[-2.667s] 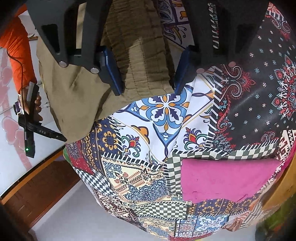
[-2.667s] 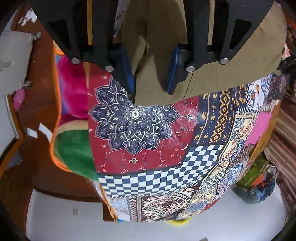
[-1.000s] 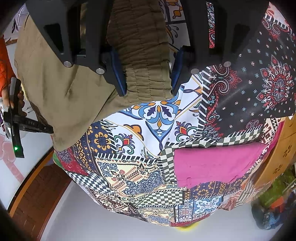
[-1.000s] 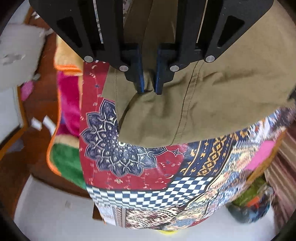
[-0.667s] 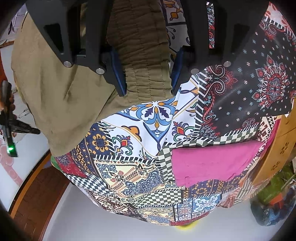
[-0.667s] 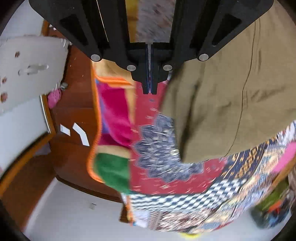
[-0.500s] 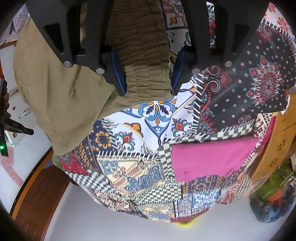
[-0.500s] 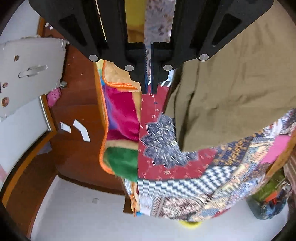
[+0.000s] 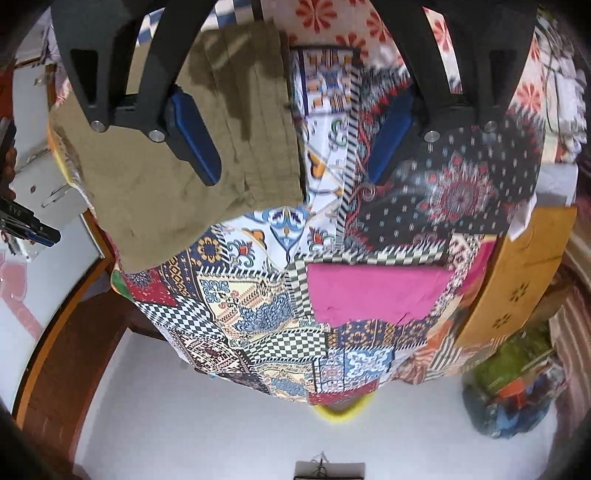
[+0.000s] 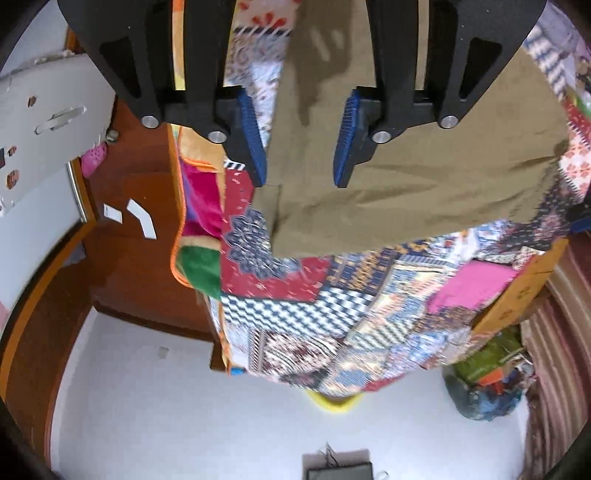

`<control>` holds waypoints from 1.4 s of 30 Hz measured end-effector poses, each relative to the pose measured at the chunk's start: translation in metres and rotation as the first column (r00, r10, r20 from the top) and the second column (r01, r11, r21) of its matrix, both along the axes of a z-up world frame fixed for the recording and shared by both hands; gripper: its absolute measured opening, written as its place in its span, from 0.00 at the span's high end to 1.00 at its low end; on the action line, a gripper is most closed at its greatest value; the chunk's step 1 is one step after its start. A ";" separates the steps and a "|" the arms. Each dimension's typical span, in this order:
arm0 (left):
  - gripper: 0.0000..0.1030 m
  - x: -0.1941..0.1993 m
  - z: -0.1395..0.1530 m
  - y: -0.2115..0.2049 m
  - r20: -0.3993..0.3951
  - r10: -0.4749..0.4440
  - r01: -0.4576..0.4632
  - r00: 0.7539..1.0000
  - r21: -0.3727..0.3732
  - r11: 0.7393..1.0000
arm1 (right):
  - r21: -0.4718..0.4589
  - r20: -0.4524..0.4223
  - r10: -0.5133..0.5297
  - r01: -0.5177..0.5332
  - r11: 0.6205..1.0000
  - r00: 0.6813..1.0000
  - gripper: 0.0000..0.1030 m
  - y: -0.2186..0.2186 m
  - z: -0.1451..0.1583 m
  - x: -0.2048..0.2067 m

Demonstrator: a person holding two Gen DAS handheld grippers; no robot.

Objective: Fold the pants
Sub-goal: 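Open both tools and release the pants onto the bed, then lower the left tool onto the folded olive pants waistband and close it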

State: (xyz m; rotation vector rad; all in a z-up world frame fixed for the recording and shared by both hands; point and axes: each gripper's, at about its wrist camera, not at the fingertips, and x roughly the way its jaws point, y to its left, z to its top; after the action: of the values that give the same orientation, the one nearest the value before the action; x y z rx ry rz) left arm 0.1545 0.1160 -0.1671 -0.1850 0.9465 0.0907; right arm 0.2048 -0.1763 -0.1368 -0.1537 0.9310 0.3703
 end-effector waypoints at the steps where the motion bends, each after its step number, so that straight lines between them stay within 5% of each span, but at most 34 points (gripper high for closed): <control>1: 0.20 -0.007 0.000 0.000 -0.001 0.005 -0.005 1.000 -0.008 1.000 | 0.007 0.009 0.005 -0.005 1.000 1.000 0.59 0.001 0.003 -0.005; 7: 0.19 -0.043 -0.012 -0.009 -0.025 0.029 -0.030 0.999 -0.053 0.998 | 0.005 0.018 0.069 -0.069 0.998 0.997 0.54 0.025 -0.001 -0.050; 16: 0.19 -0.078 -0.042 -0.027 -0.109 0.036 -0.058 0.993 -0.210 0.976 | -0.084 -0.141 0.145 -0.158 0.984 0.979 0.53 0.047 -0.075 -0.095; 26: 0.19 -0.079 -0.067 -0.043 -0.160 0.009 -0.077 0.987 -0.425 0.902 | 0.002 -0.180 0.094 -0.095 0.995 0.979 0.51 0.027 -0.085 -0.087; 31: 0.09 -0.068 -0.070 -0.046 -0.149 0.019 -0.088 0.989 -0.470 0.878 | -0.001 -0.171 0.096 -0.098 0.995 0.981 0.51 0.029 -0.086 -0.093; 39: 0.09 -0.060 -0.067 -0.035 -0.105 0.032 -0.092 0.994 -0.634 0.767 | -0.013 -0.163 0.102 -0.106 0.994 0.981 0.48 0.028 -0.086 -0.093; 42: 0.09 -0.062 -0.066 -0.036 -0.096 0.029 -0.084 0.995 -0.639 0.765 | 0.002 -0.171 0.098 -0.099 0.995 0.980 0.47 0.026 -0.088 -0.092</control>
State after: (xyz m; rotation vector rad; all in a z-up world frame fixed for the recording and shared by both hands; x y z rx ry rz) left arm 0.0924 0.0802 -0.2331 -0.8593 1.0261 -0.1825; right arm 0.1130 -0.1504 -0.2244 -0.1764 1.0965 0.4772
